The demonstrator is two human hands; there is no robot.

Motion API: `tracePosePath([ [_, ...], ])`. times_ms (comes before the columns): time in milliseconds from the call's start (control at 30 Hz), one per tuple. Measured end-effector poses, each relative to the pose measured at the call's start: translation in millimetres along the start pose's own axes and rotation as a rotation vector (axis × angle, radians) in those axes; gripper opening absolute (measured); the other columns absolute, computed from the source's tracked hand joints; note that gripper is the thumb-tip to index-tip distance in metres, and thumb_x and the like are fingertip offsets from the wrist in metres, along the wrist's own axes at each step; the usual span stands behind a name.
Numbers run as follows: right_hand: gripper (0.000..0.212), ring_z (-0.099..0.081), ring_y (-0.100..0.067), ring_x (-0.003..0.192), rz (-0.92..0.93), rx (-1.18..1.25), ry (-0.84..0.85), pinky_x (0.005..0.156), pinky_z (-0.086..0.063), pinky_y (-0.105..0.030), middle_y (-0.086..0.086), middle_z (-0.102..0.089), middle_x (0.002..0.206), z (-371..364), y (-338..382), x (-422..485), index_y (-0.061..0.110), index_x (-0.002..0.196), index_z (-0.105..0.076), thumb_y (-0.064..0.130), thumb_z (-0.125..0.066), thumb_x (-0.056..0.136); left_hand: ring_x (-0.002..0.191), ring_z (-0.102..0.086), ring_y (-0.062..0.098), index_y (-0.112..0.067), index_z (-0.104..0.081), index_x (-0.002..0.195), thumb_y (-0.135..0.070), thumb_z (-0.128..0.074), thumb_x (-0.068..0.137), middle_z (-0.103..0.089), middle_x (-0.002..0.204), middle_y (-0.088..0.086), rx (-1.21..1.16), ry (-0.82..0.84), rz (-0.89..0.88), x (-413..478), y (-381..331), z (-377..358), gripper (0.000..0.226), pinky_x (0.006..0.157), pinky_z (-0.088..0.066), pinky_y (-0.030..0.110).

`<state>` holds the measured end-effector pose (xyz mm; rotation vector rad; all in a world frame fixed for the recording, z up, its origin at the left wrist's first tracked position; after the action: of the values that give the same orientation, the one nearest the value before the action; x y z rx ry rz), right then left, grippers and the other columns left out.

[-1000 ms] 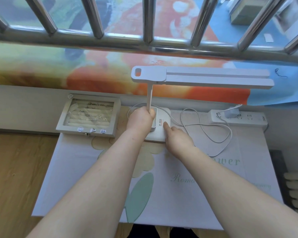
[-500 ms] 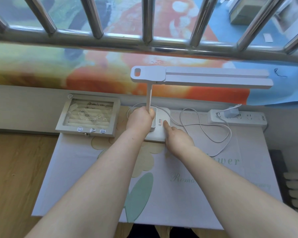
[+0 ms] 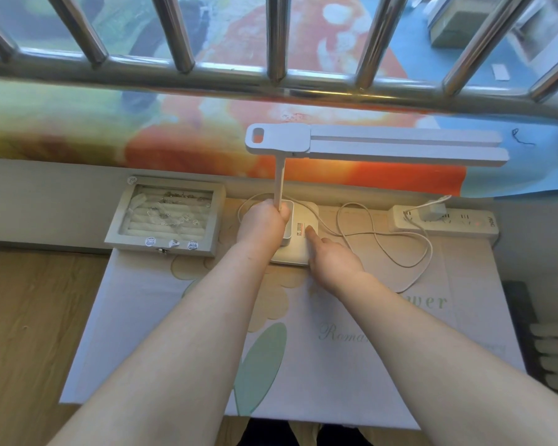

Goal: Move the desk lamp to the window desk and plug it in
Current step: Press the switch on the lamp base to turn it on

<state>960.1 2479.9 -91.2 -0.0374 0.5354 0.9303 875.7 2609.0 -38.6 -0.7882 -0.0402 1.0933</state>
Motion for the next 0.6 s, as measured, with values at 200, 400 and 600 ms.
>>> tracePosePath([
  [200,0.070,-0.054,-0.032,0.117,-0.008,0.025,0.026,0.085,-0.043,-0.036,-0.010,-0.052,0.133,-2.4,-1.3,-2.5,0.022,0.155,-0.006,0.016,-0.040,0.094,0.091,-0.059,0.035,-0.016,-0.058,0.087,-0.033,-0.036,0.097,-0.066,0.098,0.013,-0.016,0.019,0.029,-2.6,0.2,0.8,0.029,0.074,-0.045,0.036],
  [400,0.069,-0.054,-0.033,0.119,-0.028,0.080,0.024,0.087,-0.044,-0.036,-0.011,-0.050,0.137,4.7,-8.2,-10.0,0.022,0.154,-0.009,0.017,-0.042,0.094,0.095,-0.060,0.033,-0.014,-0.060,0.098,-0.037,-0.037,0.097,-0.066,0.103,0.011,-0.071,0.040,0.033,-5.9,-0.9,0.7,0.032,0.079,-0.048,0.038],
  [600,0.065,-0.052,-0.033,0.120,-0.009,0.083,-0.047,0.083,-0.044,-0.039,-0.007,-0.048,0.140,29.0,-9.0,-22.3,0.028,0.152,-0.017,0.019,-0.040,0.092,0.108,-0.059,0.026,-0.016,-0.048,0.129,-0.047,-0.048,0.094,-0.063,0.119,0.005,-0.125,0.073,0.040,-14.1,-4.6,6.0,0.047,0.087,-0.050,0.039],
])
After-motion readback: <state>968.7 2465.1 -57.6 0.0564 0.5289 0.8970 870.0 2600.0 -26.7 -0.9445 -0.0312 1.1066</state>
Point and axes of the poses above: each hand's wrist, its own x-axis towards the middle knuckle, its own z-axis out of the back of the hand, y = z × x, the point moved 9 cm from there along x, towards the middle knuckle
